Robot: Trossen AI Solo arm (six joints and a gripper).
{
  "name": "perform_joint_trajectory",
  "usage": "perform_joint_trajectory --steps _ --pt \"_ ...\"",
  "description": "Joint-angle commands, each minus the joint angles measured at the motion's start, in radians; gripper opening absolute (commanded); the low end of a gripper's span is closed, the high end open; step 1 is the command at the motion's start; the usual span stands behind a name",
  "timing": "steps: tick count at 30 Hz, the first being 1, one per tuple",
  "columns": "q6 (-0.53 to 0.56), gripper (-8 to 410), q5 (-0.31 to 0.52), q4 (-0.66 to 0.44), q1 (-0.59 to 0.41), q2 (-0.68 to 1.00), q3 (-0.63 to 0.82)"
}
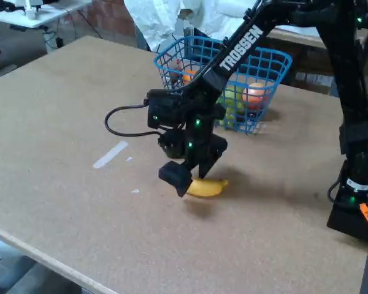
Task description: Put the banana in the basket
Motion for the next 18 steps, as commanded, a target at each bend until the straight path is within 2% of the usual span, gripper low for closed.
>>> perform_joint_trajectory --steps 1,7,10,14,18 --pt "-0.002 387 0.007 0.013 0.000 0.017 0.000" --pt "-0.001 386 0.008 0.031 0.002 0.061 0.000" --pt "0.001 371 0.008 0.029 0.003 0.061 0.000" --pt "0.027 303 0.008 0.030 0.005 0.059 0.000" --pt "0.028 195 0.021 0.030 0.006 0.059 0.000"
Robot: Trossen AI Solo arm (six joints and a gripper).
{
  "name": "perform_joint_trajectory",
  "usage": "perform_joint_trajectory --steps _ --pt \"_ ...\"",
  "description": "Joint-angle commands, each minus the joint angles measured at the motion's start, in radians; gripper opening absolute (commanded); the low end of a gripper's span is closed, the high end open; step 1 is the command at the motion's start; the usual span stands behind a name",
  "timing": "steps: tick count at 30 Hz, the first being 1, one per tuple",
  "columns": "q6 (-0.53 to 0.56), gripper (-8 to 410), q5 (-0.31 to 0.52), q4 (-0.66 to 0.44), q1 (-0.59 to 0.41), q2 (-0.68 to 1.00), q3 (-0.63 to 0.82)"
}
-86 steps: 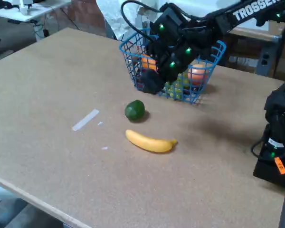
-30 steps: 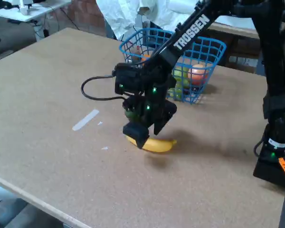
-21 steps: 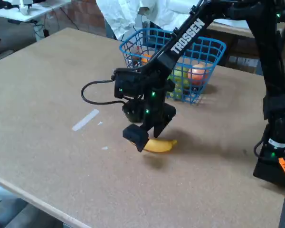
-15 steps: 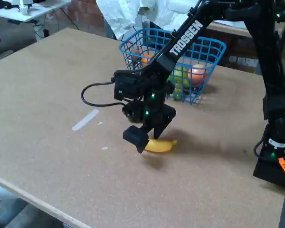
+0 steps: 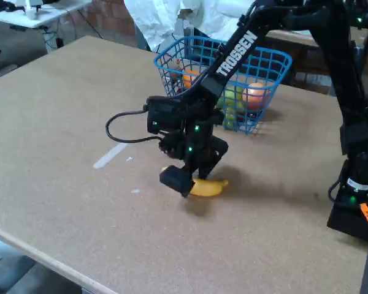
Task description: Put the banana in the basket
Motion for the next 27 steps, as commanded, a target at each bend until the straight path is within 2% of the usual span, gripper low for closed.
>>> perform_joint_trajectory --steps 1,6,8,13,19,27 --pt "0.007 166 -0.005 0.005 0.003 0.005 -0.002" --pt "0.007 26 0.001 0.003 0.004 0.005 -0.002" --pt "0.006 -4 0.002 0.002 0.005 0.002 -0.001" --pt "-0.023 8 0.032 0.003 0.006 -0.047 0.004" --pt "-0.051 8 0.039 0.018 0.008 -0.202 0.004" --pt "-0.151 8 0.150 0.045 0.008 -0.475 0.004"
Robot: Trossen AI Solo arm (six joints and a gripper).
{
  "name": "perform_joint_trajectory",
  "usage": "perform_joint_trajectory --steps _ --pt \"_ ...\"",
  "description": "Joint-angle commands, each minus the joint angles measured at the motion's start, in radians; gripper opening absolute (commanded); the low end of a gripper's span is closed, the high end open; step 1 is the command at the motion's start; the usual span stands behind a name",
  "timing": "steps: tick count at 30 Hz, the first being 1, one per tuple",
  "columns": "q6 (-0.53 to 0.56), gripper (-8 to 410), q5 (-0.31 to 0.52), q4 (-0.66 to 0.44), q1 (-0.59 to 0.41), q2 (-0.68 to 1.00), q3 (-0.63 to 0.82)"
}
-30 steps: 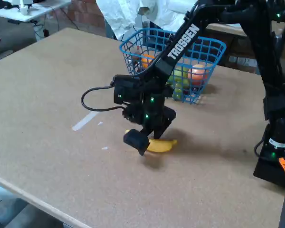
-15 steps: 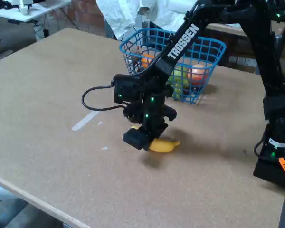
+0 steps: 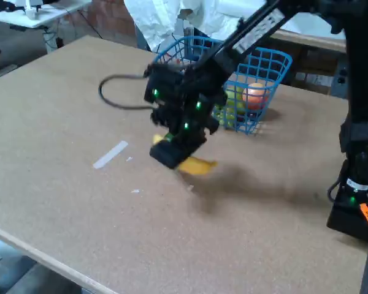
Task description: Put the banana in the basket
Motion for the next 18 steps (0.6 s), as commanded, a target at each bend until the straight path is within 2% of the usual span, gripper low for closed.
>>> perform_joint_trajectory --steps 1,7,11,14,18 --pt "-0.080 8 0.109 0.032 -0.001 -0.248 0.001" --pt "-0.085 8 0.357 0.158 -0.008 -0.377 0.001" --pt "-0.092 8 0.514 0.257 -0.055 -0.406 0.001" --pt "-0.111 8 0.534 0.285 -0.129 -0.410 0.001" --pt "-0.109 8 0.497 0.289 -0.262 -0.409 0.001"
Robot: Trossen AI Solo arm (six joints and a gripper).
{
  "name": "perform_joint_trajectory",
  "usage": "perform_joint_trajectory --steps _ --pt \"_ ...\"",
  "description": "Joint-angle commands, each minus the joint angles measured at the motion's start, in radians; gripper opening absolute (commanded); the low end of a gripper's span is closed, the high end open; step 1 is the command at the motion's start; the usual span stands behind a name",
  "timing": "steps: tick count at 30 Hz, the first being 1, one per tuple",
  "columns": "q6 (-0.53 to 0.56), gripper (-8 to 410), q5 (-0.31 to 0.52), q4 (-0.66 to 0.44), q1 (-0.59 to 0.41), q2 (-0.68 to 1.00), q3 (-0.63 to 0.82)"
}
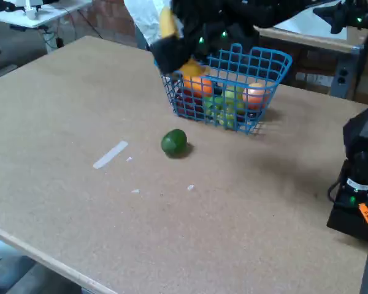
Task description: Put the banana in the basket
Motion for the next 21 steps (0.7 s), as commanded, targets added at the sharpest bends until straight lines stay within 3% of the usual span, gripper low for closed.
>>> perform_joint_trajectory --steps 1,6,9,12,15,21 --pt "-0.006 8 -0.007 0.047 -0.214 -0.005 0.001" --pt "-0.005 8 -0.144 0.126 -0.415 0.010 0.001" --pt "-0.005 8 -0.184 0.198 -0.518 0.032 0.005" --pt "0.018 8 -0.198 0.192 -0.596 0.077 0.058" --pt "0.018 8 -0.198 0.110 -0.644 0.153 0.158" --pt "0.027 8 -0.206 -0.195 -0.671 0.370 0.479"
